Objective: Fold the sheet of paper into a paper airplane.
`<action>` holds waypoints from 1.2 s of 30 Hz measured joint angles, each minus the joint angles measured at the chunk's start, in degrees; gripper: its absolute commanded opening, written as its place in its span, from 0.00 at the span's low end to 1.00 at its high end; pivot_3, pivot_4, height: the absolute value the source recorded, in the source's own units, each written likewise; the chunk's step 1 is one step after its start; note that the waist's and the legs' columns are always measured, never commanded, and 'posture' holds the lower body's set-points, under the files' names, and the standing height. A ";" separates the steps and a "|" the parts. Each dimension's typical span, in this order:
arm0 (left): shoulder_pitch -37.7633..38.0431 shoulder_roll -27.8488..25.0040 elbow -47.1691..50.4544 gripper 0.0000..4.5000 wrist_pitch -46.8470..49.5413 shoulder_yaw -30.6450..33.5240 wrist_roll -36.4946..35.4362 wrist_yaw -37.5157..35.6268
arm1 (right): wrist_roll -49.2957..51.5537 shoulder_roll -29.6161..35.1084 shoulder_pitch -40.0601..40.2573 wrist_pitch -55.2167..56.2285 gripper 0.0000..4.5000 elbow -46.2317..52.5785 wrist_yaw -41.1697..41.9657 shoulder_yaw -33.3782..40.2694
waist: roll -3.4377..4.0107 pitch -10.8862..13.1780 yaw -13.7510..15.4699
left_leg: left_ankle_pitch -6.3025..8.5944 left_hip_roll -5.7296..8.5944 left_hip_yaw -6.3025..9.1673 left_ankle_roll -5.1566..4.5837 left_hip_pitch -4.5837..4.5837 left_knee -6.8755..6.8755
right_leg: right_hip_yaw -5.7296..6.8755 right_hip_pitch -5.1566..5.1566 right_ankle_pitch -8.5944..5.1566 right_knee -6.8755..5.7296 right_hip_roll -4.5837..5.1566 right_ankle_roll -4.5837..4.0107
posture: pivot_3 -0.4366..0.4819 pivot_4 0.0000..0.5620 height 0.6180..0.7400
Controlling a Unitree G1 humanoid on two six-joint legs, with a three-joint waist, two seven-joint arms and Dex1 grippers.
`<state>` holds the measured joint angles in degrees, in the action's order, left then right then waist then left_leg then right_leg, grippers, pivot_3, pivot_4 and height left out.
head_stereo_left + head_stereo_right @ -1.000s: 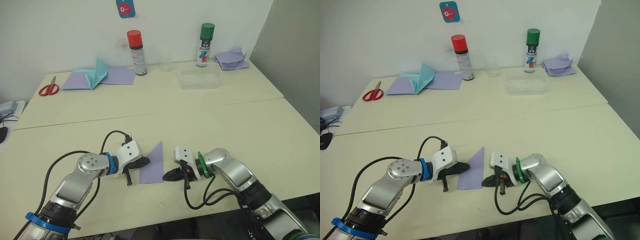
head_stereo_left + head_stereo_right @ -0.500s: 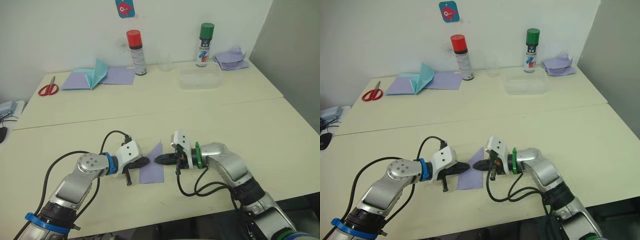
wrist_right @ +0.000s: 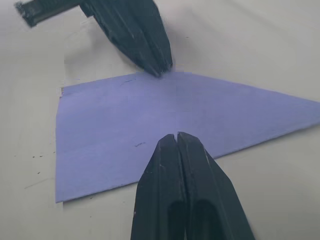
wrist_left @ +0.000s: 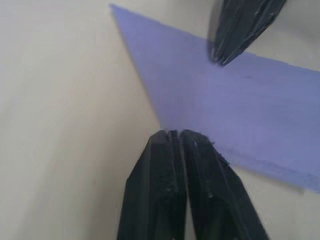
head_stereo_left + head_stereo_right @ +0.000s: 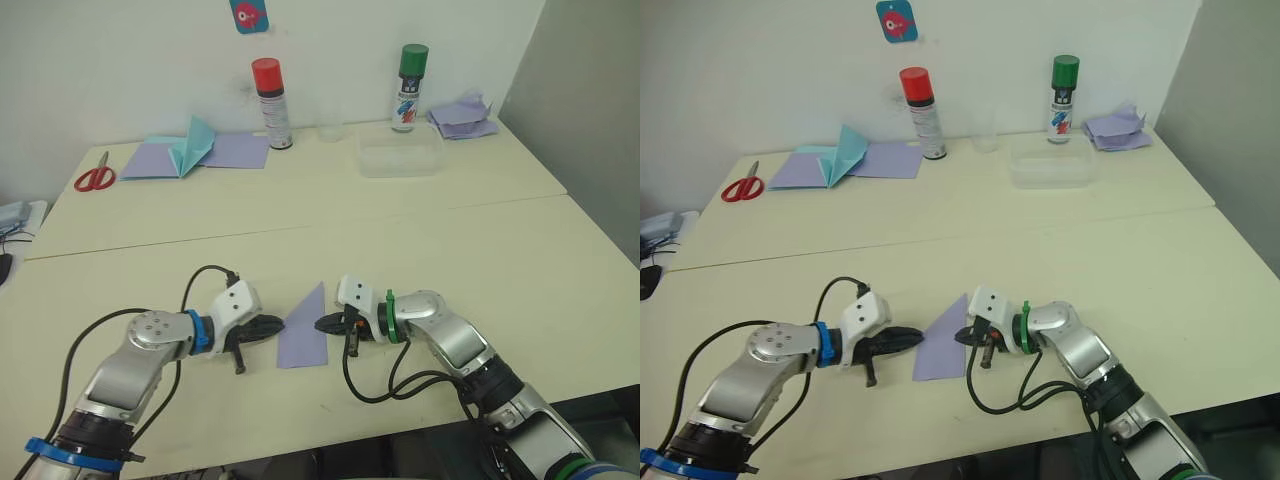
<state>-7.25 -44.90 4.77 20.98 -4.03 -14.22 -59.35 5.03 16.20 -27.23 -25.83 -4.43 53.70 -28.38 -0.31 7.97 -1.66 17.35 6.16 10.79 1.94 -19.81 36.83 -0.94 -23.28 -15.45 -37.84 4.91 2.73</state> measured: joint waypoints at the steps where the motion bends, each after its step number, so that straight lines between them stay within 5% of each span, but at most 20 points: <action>1: -0.58 -0.76 -1.14 0.37 -0.22 0.08 -0.28 -1.07 | 0.00 0.29 0.30 -0.01 0.00 0.47 0.00 0.04 | -0.02 0.01 0.09 | 0.00 0.02 0.00 0.00 0.00 0.01 | 0.00 0.01 0.00 0.01 0.00 0.00 | 0.48 0.27 1.00; 7: -10.04 -0.42 -12.48 0.80 -11.71 -1.46 3.40 -4.21 | 0.23 1.15 1.33 -0.75 0.00 2.22 0.00 0.23 | -0.13 0.06 0.55 | -0.02 0.05 0.04 0.03 -0.03 0.04 | 0.05 0.02 0.01 0.06 0.01 -0.01 | 0.48 0.27 1.00; 24: -39.71 8.78 -56.96 0.80 -64.39 -14.37 22.72 -8.04 | 2.01 0.85 0.78 -5.56 0.00 3.20 0.23 1.81 | -0.29 0.11 0.22 | 0.00 0.15 -0.01 0.03 -0.17 0.12 | 0.05 -0.11 0.01 0.04 0.08 -0.01 | 0.48 0.27 1.00; 36: -42.93 11.07 -63.68 0.80 -74.58 -15.36 22.62 -12.51 | 3.62 1.70 -0.24 -9.02 0.00 3.70 -0.34 4.94 | -0.32 0.13 0.06 | 0.00 0.16 0.00 0.03 -0.21 0.16 | 0.08 -0.19 0.01 -0.07 0.06 -0.01 | 0.48 0.27 1.00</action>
<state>-50.18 -33.83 -58.91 -53.60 -19.39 8.40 -71.85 8.65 17.90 -27.47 -34.85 -0.73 53.36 -23.44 -0.63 8.10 -1.60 17.35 6.32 10.79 1.97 -20.01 36.99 -0.86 -23.47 -15.43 -37.92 4.96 2.72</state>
